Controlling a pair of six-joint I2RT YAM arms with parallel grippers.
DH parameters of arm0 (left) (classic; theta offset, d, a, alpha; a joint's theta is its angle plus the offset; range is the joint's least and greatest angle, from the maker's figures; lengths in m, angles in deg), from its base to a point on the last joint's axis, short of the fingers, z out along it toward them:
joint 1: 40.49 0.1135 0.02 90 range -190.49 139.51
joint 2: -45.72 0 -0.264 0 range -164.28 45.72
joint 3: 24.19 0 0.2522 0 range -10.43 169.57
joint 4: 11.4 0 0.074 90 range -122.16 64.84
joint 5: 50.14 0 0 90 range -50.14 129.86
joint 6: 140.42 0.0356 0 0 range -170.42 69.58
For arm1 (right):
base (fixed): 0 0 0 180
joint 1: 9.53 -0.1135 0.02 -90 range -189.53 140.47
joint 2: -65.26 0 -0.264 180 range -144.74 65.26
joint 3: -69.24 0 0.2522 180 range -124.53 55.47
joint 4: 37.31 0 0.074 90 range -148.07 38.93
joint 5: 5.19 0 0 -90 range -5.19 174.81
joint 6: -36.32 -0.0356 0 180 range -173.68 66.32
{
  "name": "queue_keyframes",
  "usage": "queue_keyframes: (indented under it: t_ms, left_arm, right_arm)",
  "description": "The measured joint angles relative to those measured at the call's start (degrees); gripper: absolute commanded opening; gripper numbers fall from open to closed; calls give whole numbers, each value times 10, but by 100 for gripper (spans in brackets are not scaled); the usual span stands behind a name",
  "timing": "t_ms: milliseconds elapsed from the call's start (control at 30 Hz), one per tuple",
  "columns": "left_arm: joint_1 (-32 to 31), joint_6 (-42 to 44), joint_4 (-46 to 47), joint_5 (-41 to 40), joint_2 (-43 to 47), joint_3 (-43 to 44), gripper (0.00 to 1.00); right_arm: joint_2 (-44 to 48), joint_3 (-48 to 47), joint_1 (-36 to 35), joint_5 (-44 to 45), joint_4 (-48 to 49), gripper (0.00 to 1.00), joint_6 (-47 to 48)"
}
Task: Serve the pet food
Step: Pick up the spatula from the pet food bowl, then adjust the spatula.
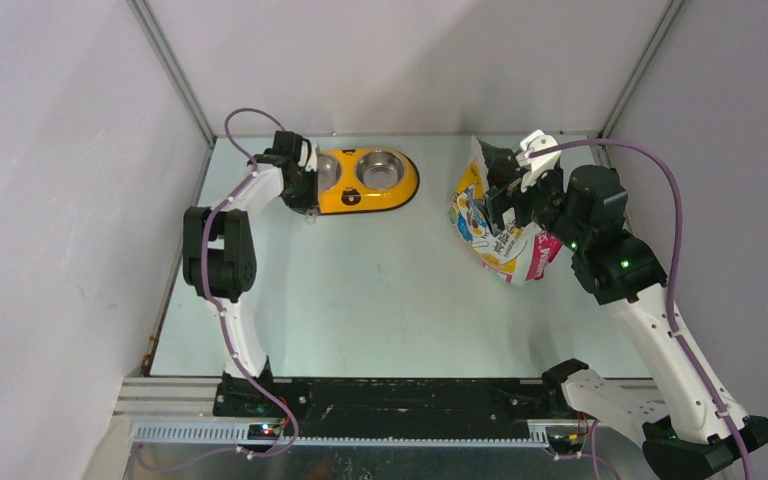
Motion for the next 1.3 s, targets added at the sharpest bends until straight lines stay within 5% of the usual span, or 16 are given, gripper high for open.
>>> queue_keyframes:
  t_ms: [300, 767, 1300]
  left_arm:
    - [1, 20, 2, 25, 80, -41, 0]
    - [1, 155, -1, 106, 333, -143, 0]
    - [-65, 313, 14, 169, 608, -402, 0]
  right_arm:
    - [0, 0, 0, 0, 0, 99, 0]
    - [-14, -12, -15, -22, 0, 100, 1]
    - [-282, -270, -59, -228, -87, 96, -83]
